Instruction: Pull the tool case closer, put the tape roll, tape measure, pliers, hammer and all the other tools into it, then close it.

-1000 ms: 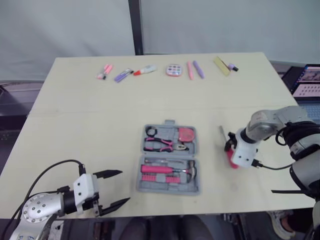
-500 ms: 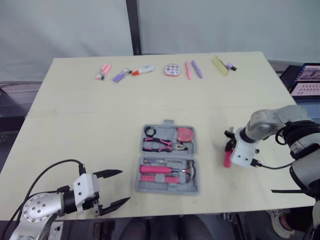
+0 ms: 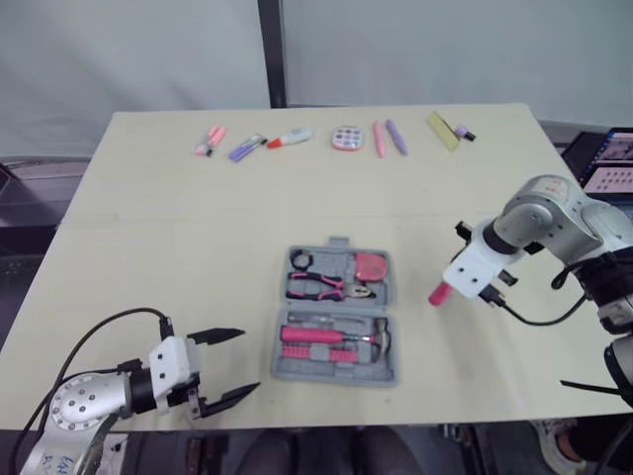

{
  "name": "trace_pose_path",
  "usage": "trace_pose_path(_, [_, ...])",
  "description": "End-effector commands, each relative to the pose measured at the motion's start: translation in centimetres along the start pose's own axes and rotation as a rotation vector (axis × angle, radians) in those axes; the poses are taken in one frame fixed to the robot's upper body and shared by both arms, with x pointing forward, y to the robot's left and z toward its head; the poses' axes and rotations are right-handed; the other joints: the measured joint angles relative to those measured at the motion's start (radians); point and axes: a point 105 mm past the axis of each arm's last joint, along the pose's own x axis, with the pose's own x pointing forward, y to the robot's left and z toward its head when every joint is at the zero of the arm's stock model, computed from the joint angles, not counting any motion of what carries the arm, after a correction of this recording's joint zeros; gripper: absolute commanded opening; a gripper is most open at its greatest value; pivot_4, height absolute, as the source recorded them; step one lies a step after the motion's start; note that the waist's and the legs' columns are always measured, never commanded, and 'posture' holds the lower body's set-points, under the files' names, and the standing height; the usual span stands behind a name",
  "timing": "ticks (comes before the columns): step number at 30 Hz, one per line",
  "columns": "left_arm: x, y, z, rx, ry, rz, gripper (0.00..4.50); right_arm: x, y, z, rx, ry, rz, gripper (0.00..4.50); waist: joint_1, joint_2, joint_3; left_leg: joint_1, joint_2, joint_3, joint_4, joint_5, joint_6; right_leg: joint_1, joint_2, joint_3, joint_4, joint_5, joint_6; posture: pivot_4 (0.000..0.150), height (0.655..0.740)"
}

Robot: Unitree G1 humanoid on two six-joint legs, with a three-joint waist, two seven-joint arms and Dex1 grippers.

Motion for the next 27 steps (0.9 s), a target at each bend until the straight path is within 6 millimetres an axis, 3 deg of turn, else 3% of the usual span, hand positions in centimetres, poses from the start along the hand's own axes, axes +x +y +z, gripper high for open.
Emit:
trace_pose_path(1, [0.1, 0.3, 0.3, 0.025, -0.014, -0.006, 4.50, -2.7, -0.3, 1.3, 0.176, -0.063, -0.021, 0.49, 0.001, 0.000, 0.000, 0.000, 0.000, 0.000, 0.000, 0.000, 0.000, 0.000, 0.000, 0.000, -0.001, 0.000, 0.000, 0.150, 0.7134])
trace_pose_path(17, [0.8, 0.4, 1.0, 0.068, -0.039, -0.110, 4.50, -3.0, 2.9, 1.0, 0.896, -0.034, -0.050, 0.49, 0.007, 0.000, 0.000, -0.002, 0.000, -0.001, 0.000, 0.000, 0.000, 0.000, -0.001, 0.000, -0.001, 0.000, 0.000, 0.150, 0.7134])
trace_pose_path(27, [1.1, 2.0, 2.2, 0.076, -0.084, -0.094, 4.50, -2.5, 4.6, 1.0, 1.408, -0.039, -0.088, 0.49, 0.015, 0.000, 0.000, -0.002, -0.001, -0.001, 0.000, 0.000, 0.000, 0.000, -0.001, 0.000, -0.001, 0.000, 0.000, 0.150, 0.7134])
